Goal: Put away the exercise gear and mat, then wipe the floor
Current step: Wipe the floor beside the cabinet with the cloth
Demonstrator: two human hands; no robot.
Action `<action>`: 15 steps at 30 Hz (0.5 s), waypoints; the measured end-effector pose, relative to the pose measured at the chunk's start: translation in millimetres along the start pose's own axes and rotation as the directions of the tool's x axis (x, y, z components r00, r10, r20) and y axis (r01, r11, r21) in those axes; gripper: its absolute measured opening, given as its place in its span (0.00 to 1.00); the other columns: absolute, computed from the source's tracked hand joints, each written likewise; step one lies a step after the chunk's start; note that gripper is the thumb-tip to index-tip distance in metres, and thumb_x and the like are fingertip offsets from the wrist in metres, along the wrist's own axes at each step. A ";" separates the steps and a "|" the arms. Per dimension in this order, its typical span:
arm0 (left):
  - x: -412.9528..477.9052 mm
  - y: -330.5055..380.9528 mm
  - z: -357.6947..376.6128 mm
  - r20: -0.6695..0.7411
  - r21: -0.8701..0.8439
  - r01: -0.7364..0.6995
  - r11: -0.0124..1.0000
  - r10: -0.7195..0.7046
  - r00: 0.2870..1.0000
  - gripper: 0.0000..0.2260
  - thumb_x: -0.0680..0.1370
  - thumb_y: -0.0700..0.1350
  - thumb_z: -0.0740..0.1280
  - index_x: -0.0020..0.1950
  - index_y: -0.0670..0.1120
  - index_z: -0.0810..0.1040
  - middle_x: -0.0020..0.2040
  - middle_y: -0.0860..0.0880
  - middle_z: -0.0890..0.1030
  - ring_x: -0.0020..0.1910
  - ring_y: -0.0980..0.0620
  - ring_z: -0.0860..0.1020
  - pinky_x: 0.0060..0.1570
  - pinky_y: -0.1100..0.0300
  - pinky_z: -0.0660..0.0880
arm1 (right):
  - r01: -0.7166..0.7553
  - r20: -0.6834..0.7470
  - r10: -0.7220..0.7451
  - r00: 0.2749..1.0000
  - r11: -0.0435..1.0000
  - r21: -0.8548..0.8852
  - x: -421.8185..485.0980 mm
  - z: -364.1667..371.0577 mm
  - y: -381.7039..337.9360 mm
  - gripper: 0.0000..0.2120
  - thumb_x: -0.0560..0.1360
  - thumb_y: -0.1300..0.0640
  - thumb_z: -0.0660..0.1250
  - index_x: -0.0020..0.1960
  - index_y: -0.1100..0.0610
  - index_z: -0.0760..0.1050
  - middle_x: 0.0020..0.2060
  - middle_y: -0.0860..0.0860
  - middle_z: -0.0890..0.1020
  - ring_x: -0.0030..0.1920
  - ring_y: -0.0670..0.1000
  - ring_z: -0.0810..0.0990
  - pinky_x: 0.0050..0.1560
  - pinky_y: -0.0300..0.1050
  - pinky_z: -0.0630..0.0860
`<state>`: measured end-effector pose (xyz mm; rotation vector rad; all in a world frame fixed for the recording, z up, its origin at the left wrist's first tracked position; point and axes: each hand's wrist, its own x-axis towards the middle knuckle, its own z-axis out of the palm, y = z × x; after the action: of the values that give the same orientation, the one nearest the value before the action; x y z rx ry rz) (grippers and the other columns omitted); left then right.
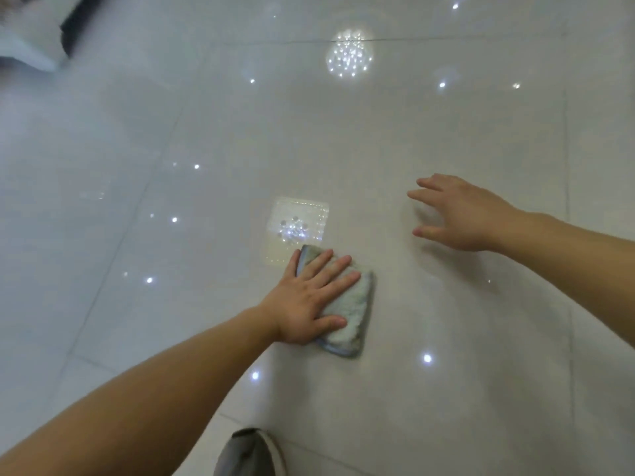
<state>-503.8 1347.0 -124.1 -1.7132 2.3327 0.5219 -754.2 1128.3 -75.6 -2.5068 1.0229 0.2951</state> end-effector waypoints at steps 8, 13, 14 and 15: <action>-53.3 -105.3 2.9 0.009 -0.038 0.145 0.989 -0.145 0.989 0.34 0.75 0.73 0.45 0.76 0.66 0.33 0.79 0.59 0.36 0.78 0.53 0.35 0.73 0.41 0.33 | 0.125 0.013 -0.125 0.992 0.992 0.017 56.5 21.2 -67.5 0.35 0.74 0.39 0.66 0.77 0.48 0.59 0.78 0.49 0.57 0.77 0.51 0.53 0.76 0.50 0.56; -81.8 -151.5 9.6 -0.020 -0.073 0.196 0.978 -0.197 0.980 0.34 0.75 0.73 0.46 0.76 0.66 0.34 0.79 0.60 0.37 0.79 0.53 0.36 0.74 0.41 0.33 | 0.176 0.022 -0.177 0.984 0.984 0.032 86.3 31.4 -102.9 0.35 0.74 0.41 0.67 0.76 0.49 0.60 0.77 0.50 0.58 0.77 0.52 0.53 0.76 0.49 0.55; -87.8 -160.0 11.4 -0.023 -0.082 0.208 0.975 -0.211 0.977 0.34 0.75 0.72 0.46 0.77 0.66 0.35 0.79 0.60 0.37 0.79 0.53 0.36 0.74 0.41 0.33 | 0.187 0.016 -0.188 0.982 0.982 0.032 91.2 33.5 -109.3 0.35 0.74 0.41 0.67 0.76 0.49 0.60 0.77 0.50 0.58 0.77 0.52 0.53 0.75 0.48 0.55; -94.2 -168.4 12.7 -0.022 -0.091 0.223 0.971 -0.226 0.974 0.34 0.75 0.73 0.46 0.77 0.66 0.35 0.79 0.60 0.36 0.79 0.53 0.36 0.73 0.40 0.34 | 0.198 0.009 -0.199 0.980 0.980 0.035 95.7 35.2 -115.6 0.34 0.74 0.41 0.67 0.76 0.49 0.61 0.77 0.50 0.58 0.77 0.52 0.54 0.75 0.48 0.55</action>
<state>-315.3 1390.2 -129.0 -2.0082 2.1268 0.5652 -606.3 1159.5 -105.7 -2.5479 0.7583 0.2307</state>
